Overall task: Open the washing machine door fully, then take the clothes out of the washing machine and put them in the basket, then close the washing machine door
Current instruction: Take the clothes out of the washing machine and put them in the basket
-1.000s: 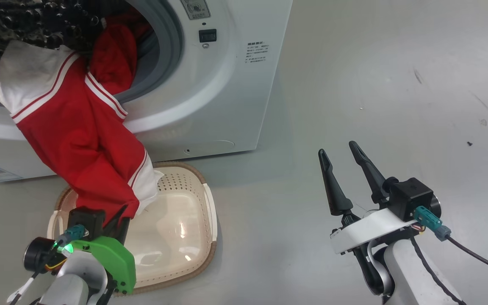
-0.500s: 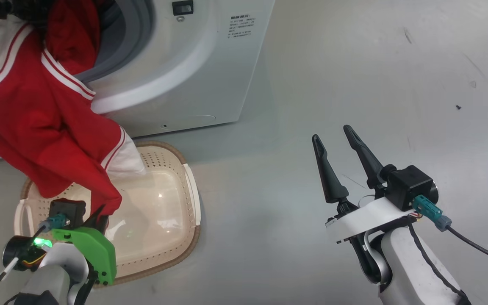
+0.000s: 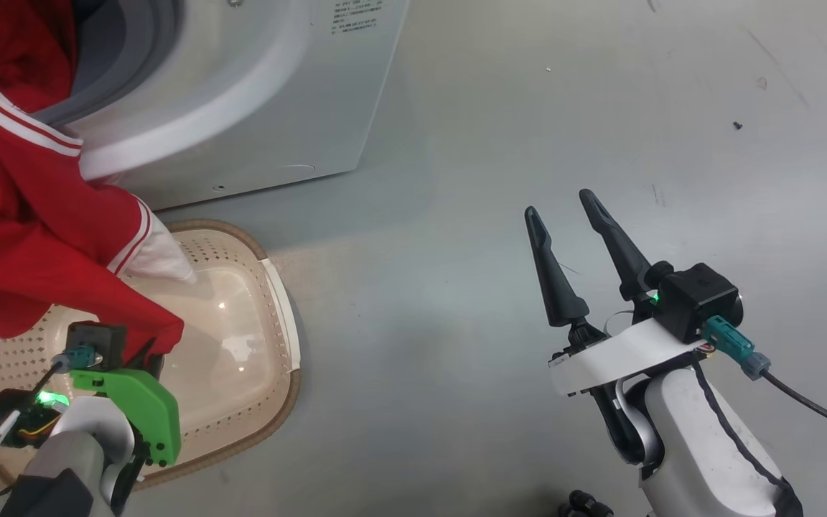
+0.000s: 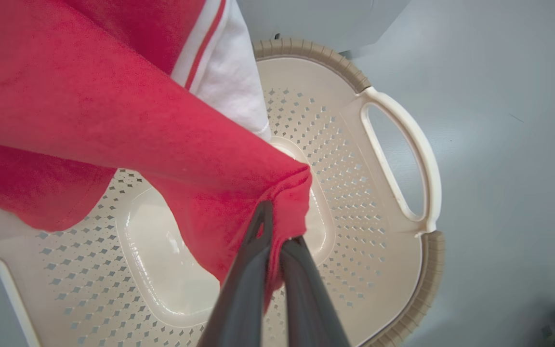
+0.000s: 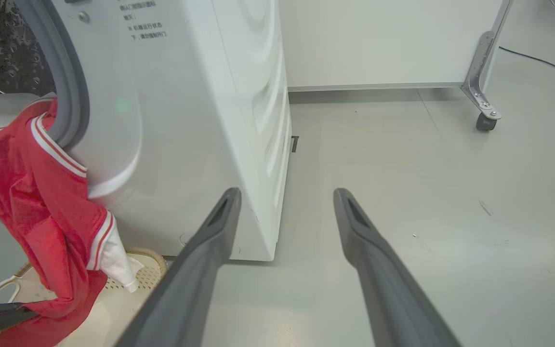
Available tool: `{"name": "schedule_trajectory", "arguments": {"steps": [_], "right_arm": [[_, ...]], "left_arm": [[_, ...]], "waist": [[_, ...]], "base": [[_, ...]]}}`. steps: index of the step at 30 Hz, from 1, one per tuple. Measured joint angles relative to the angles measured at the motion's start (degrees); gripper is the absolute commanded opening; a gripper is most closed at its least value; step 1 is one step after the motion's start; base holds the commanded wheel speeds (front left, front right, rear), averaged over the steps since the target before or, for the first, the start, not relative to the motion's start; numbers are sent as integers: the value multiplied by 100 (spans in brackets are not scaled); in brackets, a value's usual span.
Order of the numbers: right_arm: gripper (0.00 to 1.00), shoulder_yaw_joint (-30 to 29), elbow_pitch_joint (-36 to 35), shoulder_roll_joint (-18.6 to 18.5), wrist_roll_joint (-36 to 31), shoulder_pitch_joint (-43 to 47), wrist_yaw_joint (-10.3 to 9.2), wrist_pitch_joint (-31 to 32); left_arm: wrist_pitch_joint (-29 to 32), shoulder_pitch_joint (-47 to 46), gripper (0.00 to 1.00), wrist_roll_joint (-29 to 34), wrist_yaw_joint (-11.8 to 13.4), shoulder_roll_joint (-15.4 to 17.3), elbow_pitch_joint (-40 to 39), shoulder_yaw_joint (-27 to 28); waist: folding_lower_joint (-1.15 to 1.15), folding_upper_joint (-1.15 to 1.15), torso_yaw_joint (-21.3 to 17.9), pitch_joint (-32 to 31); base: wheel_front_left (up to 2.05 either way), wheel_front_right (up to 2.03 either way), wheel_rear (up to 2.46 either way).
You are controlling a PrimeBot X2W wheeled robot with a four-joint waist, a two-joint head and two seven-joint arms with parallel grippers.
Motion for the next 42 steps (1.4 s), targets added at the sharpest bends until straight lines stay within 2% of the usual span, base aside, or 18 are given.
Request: {"name": "schedule_trajectory", "arguments": {"steps": [11, 13, 14, 16, 25, 42], "right_arm": [[100, -55, -31, 2, 0, -27, -58, 0], [100, -55, -36, 2, 0, -37, -100, 0], [100, -55, -36, 2, 0, -41, -100, 0], [100, -55, -36, 2, 0, -52, -100, 0], [100, -55, -35, 2, 0, -139, -108, 0], [100, -200, 81, 0, -10, -148, -149, 0]], "left_arm": [[-159, -229, 0, 8, 0, -107, 407, -243], [-209, -295, 5, 7, 0, -140, 474, -267], [-214, -325, 34, 7, 0, -154, 489, -275], [-214, -374, 100, -9, 0, -193, 550, -274], [-223, -441, 100, -151, 0, -252, 912, -277], [-931, -686, 100, -316, 0, -421, 1096, -427]], "waist": [[0, 0, -52, 153], [0, 0, -36, 163], [0, 0, -27, 168], [0, 0, -9, 175], [0, 0, 57, 171], [0, 0, 307, -247]], "base": [[0, 0, 0], [0, 0, 0], [0, 0, 0], [0, 0, 0], [0, 0, 0], [0, 0, 0]]}}
